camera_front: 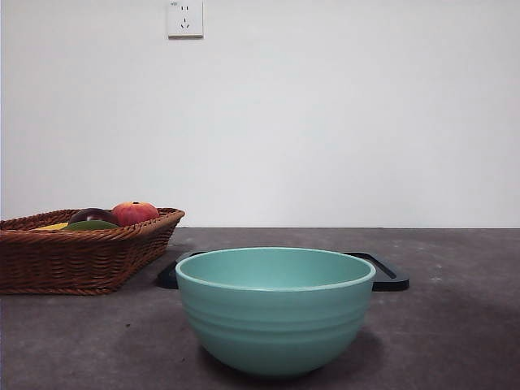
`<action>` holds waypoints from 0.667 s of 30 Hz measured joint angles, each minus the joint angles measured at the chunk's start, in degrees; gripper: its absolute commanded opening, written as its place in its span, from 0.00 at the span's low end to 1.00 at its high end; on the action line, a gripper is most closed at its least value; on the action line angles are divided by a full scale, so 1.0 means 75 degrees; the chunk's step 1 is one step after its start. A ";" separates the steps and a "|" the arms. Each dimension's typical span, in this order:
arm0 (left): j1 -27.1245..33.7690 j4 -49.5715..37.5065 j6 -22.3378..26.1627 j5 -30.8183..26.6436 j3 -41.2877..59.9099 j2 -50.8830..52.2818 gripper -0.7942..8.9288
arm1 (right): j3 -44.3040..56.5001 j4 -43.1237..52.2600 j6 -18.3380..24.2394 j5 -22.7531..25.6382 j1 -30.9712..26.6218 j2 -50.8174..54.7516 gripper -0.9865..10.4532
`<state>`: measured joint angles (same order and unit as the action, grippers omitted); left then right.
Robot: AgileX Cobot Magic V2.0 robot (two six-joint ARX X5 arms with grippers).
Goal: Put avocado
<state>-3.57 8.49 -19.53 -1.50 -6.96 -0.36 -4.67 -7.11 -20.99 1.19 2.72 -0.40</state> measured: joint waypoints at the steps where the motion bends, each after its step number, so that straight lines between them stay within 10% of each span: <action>1: -0.0015 0.0009 -0.0079 0.0000 -0.0122 -0.0015 0.10 | -0.0184 0.0000 -0.0108 -0.0006 0.0061 -0.0006 0.10; 12: -0.0012 0.1769 0.0195 0.0064 -0.2865 -0.1475 0.10 | -0.2570 -0.1492 -0.0201 -0.1274 0.0195 -0.1376 0.10; 20: -0.0067 0.2396 0.0533 0.1900 -0.4680 -0.2975 0.10 | -0.4077 -0.2276 0.0458 -0.2981 0.0195 -0.3098 0.10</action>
<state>-4.08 26.46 -15.53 12.75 -42.06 -22.68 -35.24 -24.18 -17.56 -21.17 4.19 -23.64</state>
